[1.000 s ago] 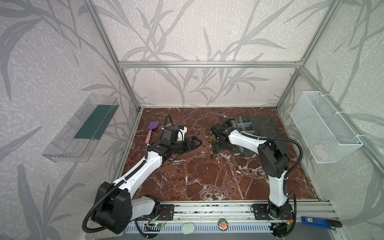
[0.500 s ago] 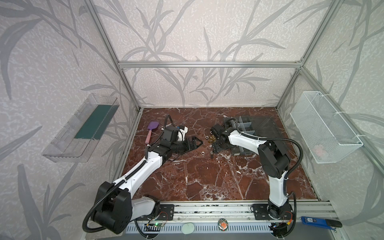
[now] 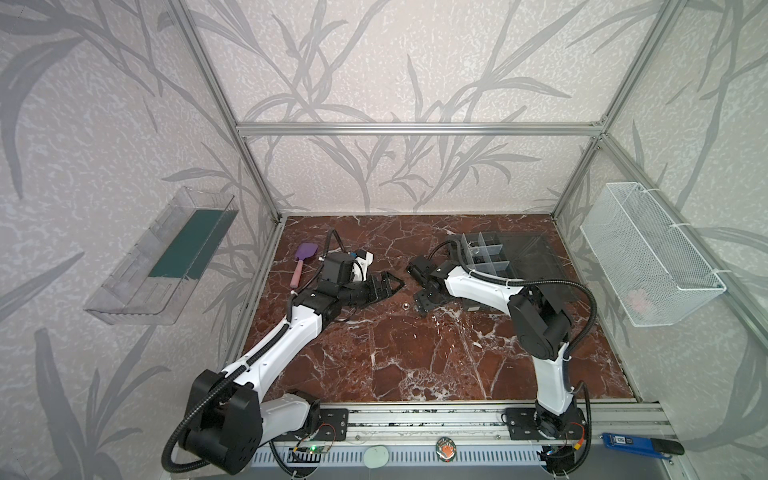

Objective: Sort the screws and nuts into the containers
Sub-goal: 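Lower the open right gripper onto a black hex nut in the pile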

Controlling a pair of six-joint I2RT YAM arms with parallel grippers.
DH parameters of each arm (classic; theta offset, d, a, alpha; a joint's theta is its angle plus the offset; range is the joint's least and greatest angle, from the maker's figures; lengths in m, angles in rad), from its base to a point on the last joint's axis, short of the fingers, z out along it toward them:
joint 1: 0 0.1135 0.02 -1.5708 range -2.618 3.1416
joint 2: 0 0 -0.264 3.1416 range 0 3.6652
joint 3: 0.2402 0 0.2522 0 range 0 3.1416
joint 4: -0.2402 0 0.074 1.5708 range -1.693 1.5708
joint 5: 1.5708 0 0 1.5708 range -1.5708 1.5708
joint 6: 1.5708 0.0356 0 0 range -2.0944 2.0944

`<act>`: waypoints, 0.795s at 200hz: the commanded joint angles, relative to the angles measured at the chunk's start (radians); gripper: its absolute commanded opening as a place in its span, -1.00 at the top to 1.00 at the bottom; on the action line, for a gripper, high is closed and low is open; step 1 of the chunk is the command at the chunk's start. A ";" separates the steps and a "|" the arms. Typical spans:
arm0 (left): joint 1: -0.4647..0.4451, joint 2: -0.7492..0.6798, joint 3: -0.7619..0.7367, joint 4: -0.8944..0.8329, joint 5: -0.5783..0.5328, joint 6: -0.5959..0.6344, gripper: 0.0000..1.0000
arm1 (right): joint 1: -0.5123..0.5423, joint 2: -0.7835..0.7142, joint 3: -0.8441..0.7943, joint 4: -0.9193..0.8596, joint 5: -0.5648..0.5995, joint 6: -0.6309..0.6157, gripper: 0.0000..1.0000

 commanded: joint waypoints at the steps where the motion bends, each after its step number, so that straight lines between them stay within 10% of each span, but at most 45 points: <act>1: 0.013 -0.025 -0.012 0.020 0.003 -0.012 -0.99 | 0.009 0.024 0.036 -0.010 -0.040 0.030 -0.77; 159: 0.018 -0.019 -0.023 0.043 0.023 -0.029 -0.99 | -0.070 -0.048 -0.040 0.052 -0.058 0.025 -0.56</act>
